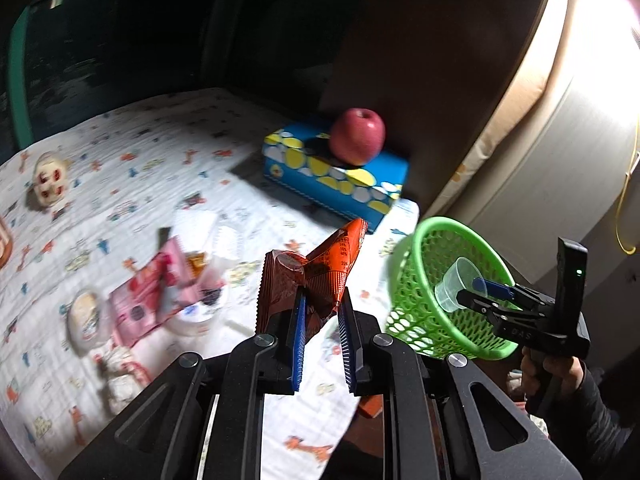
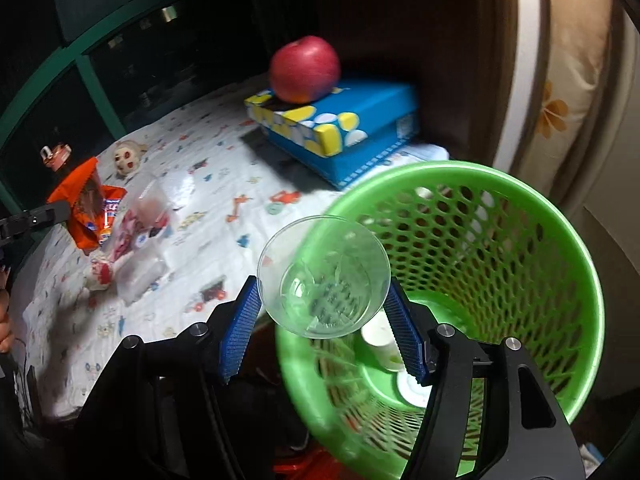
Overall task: Collect trash
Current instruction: 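Drop the clear cup into the basket with the right tool while the left tool drops the orange wrapper in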
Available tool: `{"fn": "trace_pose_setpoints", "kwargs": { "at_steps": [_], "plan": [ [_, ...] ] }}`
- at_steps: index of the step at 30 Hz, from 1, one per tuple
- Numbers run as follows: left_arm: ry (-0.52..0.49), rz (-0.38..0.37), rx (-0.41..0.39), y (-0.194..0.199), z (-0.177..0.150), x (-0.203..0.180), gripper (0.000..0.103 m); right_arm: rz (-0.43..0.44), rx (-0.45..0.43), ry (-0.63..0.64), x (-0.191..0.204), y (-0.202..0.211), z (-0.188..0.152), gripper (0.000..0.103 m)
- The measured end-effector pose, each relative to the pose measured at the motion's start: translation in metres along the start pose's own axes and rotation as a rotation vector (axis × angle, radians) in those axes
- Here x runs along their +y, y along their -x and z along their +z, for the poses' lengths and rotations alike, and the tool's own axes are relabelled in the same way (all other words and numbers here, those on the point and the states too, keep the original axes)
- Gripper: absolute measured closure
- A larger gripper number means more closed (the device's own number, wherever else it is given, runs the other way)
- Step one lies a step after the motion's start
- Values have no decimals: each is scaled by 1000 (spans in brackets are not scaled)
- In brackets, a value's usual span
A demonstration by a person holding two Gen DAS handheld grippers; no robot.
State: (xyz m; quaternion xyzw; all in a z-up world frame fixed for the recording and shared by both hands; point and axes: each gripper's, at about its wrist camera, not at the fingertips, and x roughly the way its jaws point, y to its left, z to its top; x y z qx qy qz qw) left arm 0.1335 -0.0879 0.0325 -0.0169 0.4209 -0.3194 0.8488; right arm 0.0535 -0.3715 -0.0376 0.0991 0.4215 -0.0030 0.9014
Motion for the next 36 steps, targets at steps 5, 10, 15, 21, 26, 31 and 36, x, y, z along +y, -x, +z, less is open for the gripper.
{"fn": "trace_pose_setpoints", "kwargs": {
  "at_steps": [5, 10, 15, 21, 26, 31, 36],
  "plan": [
    [-57, -45, 21, -20, 11, -36, 88, -51, 43, -75, -47, 0, -13, 40],
    [-108, -90, 50, -39, 18, -68, 88, -102, 81, -121, -76, -4, -24, 39],
    [-153, -135, 83, -60, 21, -99, 88, -110, 95, -128, -91, -4, -32, 38],
    [-195, -190, 120, -84, 24, -136, 88, -117, 75, -140, -99, 5, -37, 27],
    [-223, -221, 154, -104, 22, -165, 88, -127, 31, -142, -102, 26, -39, 27],
    [-242, -244, 210, -129, 15, -189, 88, -154, -29, -136, -107, 55, -44, 24],
    [-243, -259, 265, -151, 5, -203, 86, -158, -76, -167, -117, 80, -53, 23]
  ]
}}
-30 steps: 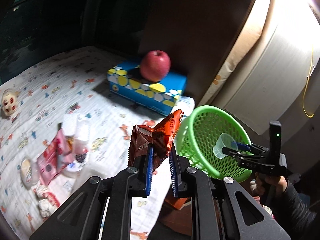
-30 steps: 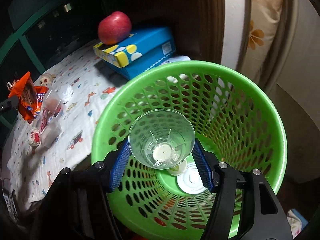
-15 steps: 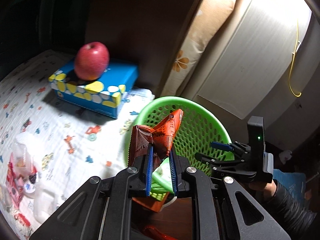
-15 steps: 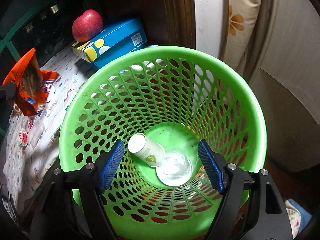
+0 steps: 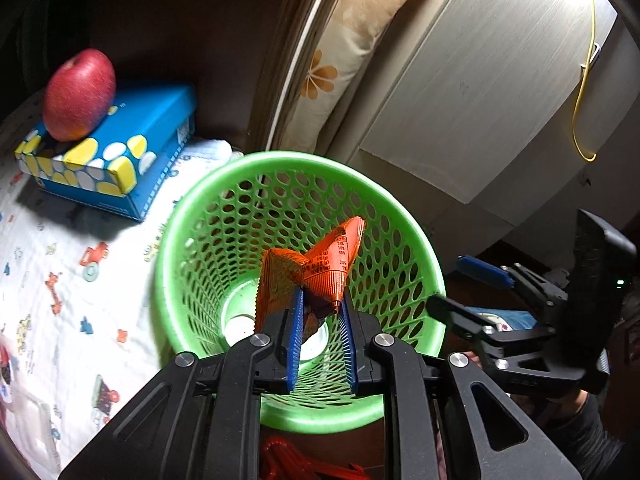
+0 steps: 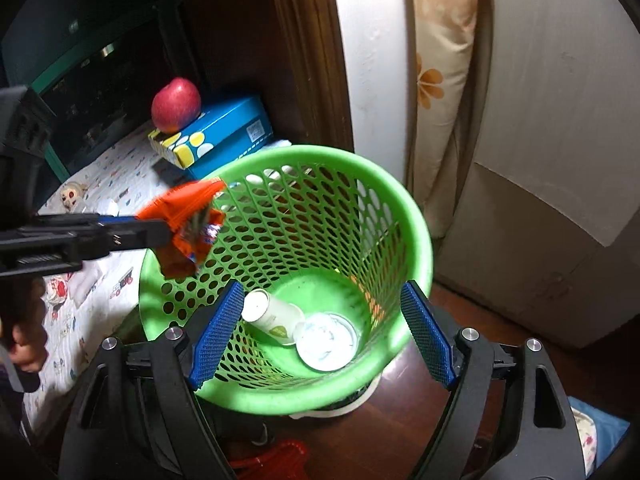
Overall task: Collect trash
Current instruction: 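Drop the clear cup into the basket with the right tool while the left tool drops the orange wrapper in, then grasp the crumpled white tissue with the left tool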
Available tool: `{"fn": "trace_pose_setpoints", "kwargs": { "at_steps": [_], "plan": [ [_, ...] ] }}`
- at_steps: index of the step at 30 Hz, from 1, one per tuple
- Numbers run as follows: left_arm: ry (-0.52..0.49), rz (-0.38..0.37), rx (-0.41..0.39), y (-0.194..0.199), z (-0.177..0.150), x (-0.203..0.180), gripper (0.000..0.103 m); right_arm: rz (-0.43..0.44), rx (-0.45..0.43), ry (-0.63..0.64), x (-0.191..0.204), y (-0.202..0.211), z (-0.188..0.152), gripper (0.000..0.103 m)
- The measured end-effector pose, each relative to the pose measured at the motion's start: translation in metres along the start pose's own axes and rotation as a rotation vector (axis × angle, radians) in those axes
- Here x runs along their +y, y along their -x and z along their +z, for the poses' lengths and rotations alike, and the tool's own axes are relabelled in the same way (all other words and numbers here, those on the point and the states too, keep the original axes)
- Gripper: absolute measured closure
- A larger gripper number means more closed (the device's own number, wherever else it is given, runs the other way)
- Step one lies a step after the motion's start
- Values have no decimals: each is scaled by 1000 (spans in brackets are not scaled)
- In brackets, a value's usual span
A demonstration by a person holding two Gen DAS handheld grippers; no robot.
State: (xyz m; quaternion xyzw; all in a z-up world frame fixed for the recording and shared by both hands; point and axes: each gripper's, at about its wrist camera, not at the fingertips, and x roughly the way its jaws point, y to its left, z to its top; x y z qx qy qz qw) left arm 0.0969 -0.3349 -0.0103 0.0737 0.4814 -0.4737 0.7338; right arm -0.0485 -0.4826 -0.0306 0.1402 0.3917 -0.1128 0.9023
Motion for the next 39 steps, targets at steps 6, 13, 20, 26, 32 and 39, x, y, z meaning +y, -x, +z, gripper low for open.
{"fn": "trace_pose_setpoints", "kwargs": {
  "at_steps": [6, 13, 20, 26, 32, 39],
  "plan": [
    [16, -15, 38, -17, -5, -4, 59, 1, -14, -34, -11, 11, -6, 22],
    [32, -19, 30, -7, -13, 1, 46, 26, -7, -38, -5, 11, -9, 21],
    [65, 38, -33, 30, -29, 21, 46, 74, -17, -3, 22, 9, -5, 20],
    [119, 147, -98, 68, -51, 54, 43, 114, -17, 33, 51, 4, 3, 19],
    [208, 265, -164, 109, -78, 94, 40, 153, -9, 79, 84, -3, 9, 18],
    [328, 434, -195, 146, -122, 150, 39, 213, 9, 136, 125, -15, 12, 17]
  ]
}}
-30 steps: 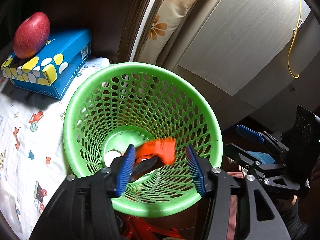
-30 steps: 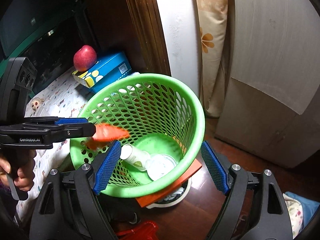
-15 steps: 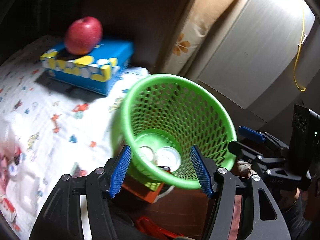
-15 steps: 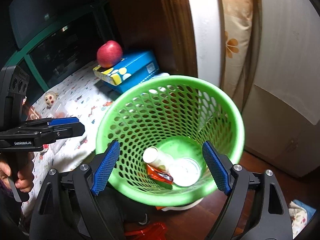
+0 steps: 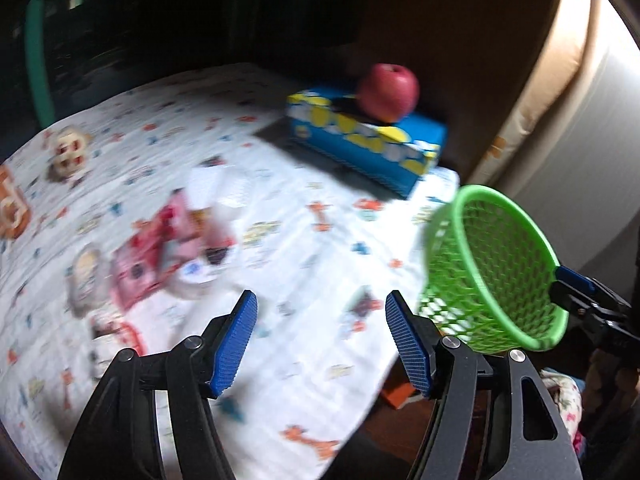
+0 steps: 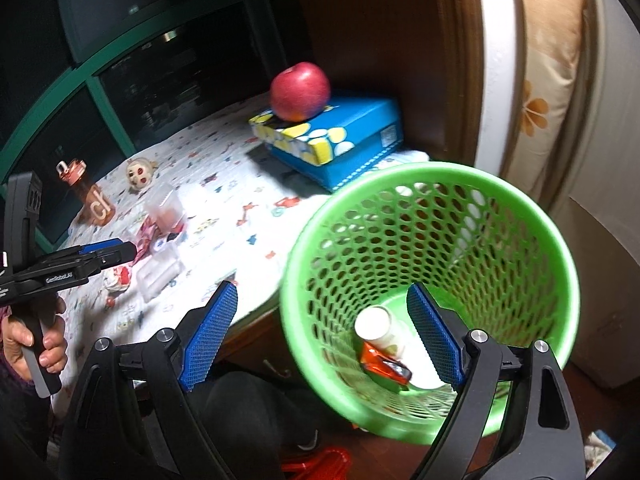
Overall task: Collect trash
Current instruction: 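Grasp the crumpled white tissue with the left tool, then grasp the clear plastic tray with the right tool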
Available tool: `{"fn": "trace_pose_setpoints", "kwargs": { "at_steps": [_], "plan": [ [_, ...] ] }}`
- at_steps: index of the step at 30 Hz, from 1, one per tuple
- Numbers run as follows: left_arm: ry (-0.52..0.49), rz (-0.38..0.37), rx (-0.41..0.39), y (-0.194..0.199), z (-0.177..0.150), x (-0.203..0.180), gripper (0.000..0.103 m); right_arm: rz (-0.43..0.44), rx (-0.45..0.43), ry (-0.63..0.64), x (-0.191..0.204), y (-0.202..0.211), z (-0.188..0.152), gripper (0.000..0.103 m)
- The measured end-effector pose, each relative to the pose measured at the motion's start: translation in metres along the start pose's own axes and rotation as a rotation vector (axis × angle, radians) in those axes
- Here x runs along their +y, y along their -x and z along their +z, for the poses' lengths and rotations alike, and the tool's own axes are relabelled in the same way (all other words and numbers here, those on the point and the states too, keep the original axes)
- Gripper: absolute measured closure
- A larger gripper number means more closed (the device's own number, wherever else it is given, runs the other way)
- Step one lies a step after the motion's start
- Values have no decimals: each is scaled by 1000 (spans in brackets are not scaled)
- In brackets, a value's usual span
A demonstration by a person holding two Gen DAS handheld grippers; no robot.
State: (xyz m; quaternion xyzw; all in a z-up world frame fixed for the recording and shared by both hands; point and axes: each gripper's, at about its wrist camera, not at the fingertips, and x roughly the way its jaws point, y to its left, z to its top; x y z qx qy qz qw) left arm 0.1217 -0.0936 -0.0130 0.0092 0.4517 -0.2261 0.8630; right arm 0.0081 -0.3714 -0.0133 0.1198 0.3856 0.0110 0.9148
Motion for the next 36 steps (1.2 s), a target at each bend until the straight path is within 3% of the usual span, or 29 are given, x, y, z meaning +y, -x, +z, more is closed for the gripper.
{"fn": "trace_pose_setpoints", "kwargs": {
  "at_steps": [10, 14, 20, 28, 36],
  "plan": [
    [144, 225, 2, 7, -22, 103, 39, 78, 27, 77, 55, -22, 6, 17],
    [180, 246, 34, -3, -33, 129, 39, 108, 43, 106, 74, -31, 5, 15],
    [203, 239, 54, -15, -41, 142, 40, 148, 79, 147, 103, -51, 4, 14],
    [225, 170, 59, -18, -42, 150, 70, 204, 132, 223, 143, -82, 0, 13],
    [246, 125, 30, -5, -43, 157, 76, 278, 188, 332, 180, -119, -4, 8]
  ]
}}
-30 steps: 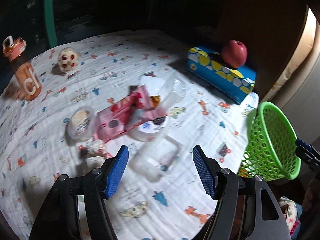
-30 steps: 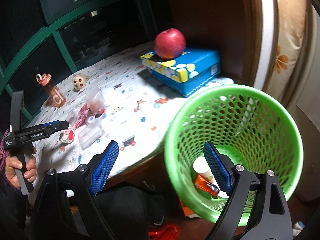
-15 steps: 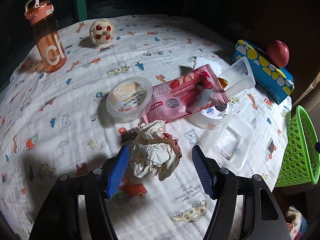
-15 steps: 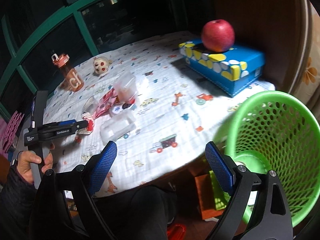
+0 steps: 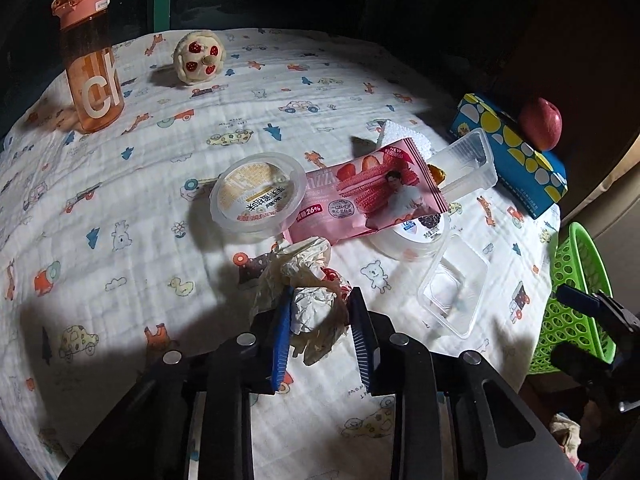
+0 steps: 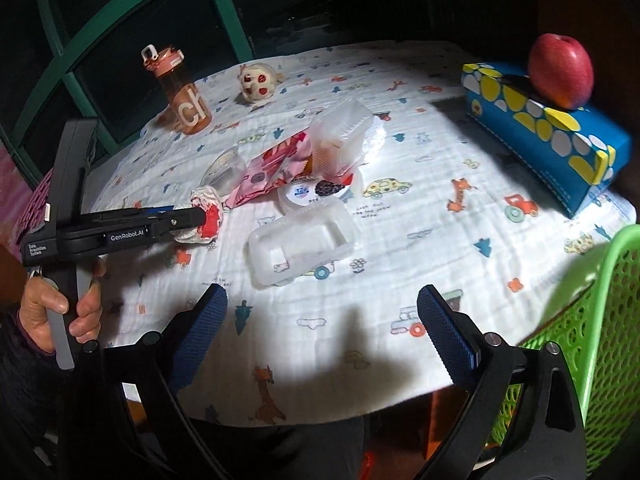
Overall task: Collect trash
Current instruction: 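Grasp the clear plastic tray with the right tool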
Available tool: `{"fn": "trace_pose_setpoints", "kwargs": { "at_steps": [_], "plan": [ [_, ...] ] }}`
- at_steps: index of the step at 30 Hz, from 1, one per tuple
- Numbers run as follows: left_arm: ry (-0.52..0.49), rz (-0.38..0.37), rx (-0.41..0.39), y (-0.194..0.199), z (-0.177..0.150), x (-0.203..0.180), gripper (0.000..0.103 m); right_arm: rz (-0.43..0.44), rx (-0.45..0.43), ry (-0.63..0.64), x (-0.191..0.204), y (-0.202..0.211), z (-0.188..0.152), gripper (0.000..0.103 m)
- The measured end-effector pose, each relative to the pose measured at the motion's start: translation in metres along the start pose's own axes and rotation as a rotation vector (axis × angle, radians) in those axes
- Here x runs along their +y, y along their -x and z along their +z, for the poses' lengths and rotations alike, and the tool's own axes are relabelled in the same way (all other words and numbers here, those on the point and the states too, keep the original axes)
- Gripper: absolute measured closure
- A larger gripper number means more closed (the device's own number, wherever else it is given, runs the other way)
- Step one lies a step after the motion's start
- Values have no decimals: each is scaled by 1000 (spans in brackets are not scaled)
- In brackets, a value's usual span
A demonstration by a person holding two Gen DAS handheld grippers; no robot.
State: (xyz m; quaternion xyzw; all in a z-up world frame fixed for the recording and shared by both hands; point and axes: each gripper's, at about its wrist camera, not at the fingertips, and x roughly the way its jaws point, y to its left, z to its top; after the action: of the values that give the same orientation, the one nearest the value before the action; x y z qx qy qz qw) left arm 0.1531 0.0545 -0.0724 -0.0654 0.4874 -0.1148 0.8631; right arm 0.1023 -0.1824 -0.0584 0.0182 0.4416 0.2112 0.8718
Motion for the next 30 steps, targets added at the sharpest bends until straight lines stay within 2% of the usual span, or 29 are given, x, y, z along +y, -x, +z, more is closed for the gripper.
{"fn": "trace_pose_setpoints", "kwargs": {
  "at_steps": [14, 25, 30],
  "plan": [
    [35, -27, -33, 22, 7, 15, 76, 22, 82, 156, 16, -69, 17, 5],
    [28, -40, -23, 19, 9, 14, 76, 3, 101, 171, 13, -88, 21, 5],
    [21, -39, -23, 20, 9, 11, 76, 13, 99, 171, 15, -88, 22, 13]
  ]
}}
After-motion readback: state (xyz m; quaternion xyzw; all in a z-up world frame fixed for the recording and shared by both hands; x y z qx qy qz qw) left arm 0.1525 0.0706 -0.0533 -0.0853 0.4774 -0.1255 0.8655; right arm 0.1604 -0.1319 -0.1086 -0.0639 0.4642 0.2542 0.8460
